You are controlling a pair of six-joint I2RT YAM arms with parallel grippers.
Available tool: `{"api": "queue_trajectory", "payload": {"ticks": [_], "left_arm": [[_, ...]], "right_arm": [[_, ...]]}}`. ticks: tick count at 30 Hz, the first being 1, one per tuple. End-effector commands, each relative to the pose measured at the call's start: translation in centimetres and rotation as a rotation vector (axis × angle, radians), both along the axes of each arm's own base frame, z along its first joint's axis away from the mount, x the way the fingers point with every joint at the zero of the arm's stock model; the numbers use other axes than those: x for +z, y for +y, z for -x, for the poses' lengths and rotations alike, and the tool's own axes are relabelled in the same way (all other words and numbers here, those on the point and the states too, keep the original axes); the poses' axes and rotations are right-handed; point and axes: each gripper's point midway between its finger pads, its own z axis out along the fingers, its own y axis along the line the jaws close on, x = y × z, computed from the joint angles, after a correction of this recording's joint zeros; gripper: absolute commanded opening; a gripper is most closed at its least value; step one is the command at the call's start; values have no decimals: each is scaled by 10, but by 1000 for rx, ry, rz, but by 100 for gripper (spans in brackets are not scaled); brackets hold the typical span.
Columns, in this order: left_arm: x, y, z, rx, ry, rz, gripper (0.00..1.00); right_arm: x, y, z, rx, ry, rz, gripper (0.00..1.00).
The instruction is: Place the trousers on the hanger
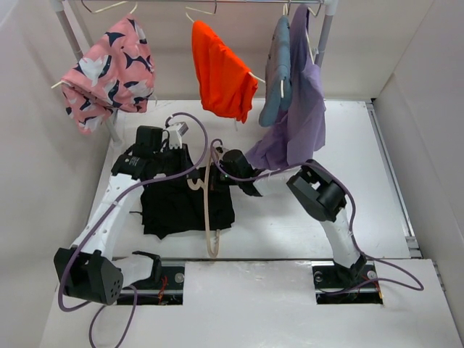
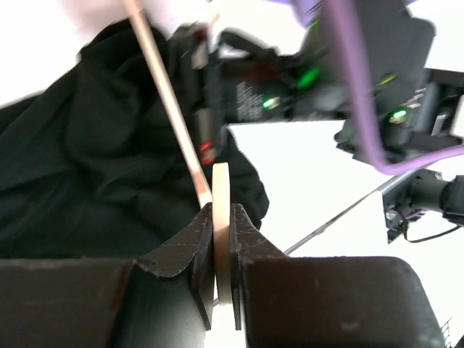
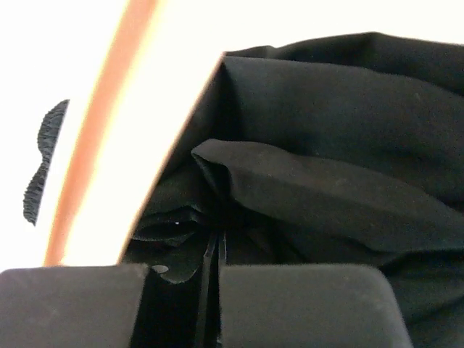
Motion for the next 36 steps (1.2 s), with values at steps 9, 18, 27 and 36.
{"api": "queue_trajectory", "payload": {"ticks": [9, 18, 27, 36], "left_arm": [[11, -8, -21, 8, -57, 20, 0], [19, -8, -22, 32, -47, 46, 0], [20, -11, -17, 29, -5, 64, 0], [24, -29, -3, -22, 34, 147, 0]], "right_arm": [[41, -52, 50, 71, -222, 278, 28], [32, -83, 99, 61, -135, 296, 15], [55, -19, 111, 146, -103, -60, 8], [19, -15, 97, 84, -8, -49, 14]]}}
